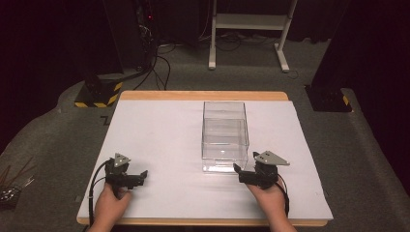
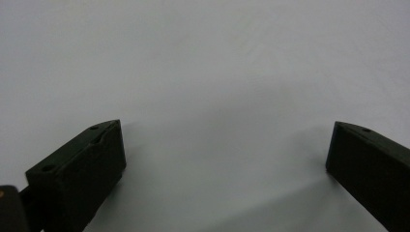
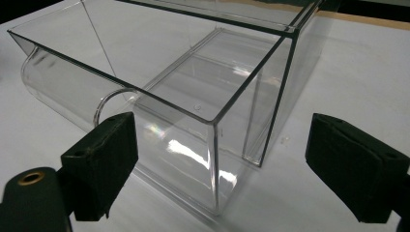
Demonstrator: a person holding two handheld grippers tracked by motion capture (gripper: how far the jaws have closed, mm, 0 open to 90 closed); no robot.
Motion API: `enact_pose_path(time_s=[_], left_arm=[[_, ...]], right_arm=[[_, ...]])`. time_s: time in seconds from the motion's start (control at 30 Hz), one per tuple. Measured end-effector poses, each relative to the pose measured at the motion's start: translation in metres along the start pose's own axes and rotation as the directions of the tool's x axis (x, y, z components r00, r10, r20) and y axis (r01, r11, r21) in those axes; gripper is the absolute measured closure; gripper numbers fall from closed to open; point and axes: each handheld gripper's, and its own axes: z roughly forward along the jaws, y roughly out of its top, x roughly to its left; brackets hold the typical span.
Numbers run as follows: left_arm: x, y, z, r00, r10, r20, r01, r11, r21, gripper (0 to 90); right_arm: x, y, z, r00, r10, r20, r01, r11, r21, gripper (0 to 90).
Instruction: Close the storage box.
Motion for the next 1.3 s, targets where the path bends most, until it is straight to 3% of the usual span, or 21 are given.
enact_pose_path(time_s=[1.3], left_arm=[[0.000,0.000,0.000,1.0000,0.001,0.001,-0.001,1.0000,0.002,0.6]], right_arm=[[-0.018,0.021,0.026,0.9980,0.032,0.055,-0.032,0.9995,-0.001,12.8]])
